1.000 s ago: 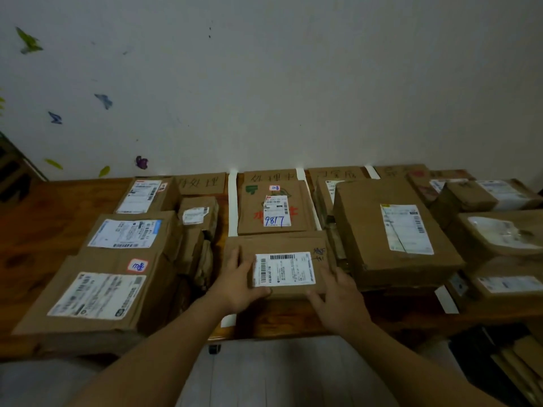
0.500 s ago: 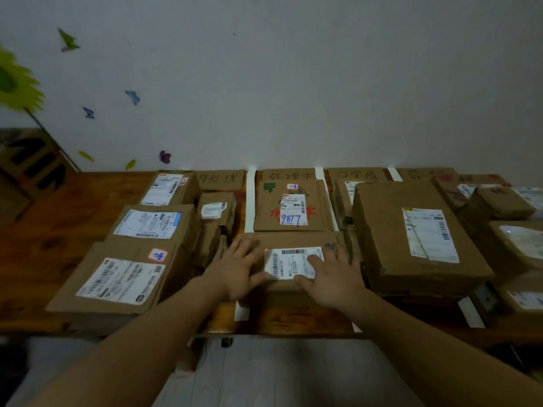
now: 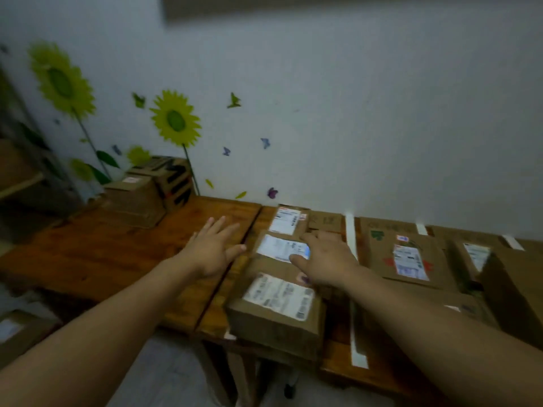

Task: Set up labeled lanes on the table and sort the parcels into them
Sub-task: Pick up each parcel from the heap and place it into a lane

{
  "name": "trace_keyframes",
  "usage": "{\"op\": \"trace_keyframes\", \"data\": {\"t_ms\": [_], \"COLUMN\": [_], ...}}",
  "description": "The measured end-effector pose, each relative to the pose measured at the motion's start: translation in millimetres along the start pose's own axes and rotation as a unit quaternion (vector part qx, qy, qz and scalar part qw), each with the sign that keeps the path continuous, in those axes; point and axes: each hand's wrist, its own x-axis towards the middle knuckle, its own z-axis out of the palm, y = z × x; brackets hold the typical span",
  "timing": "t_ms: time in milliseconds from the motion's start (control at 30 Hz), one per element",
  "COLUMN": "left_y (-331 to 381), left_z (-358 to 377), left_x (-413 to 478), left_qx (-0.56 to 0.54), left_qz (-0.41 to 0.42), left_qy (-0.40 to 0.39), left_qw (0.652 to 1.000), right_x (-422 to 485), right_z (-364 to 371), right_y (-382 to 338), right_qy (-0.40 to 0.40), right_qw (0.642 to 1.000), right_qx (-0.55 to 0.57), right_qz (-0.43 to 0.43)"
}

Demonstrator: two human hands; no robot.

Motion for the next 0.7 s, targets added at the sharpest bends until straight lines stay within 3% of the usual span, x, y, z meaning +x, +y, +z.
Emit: {"op": "trace_keyframes", "data": {"t_ms": [267, 700], "left_y": [-196, -368], "left_z": [-44, -83], "left_x": [-38, 17], "left_qx": [-0.089, -0.144], "left_qz": [-0.119, -0.212], "left_qy": [-0.020, 0.021], "left_qw": [0.989, 0.966], "right_x": [66, 233], "right_z": [33, 64], "right_y": [-169, -328], "right_qy": [-0.038, -0.066], "right_qw": [0.996, 0.992], "right_qx": [0.066, 0.032], "right_qz": [-0.040, -0.101]}}
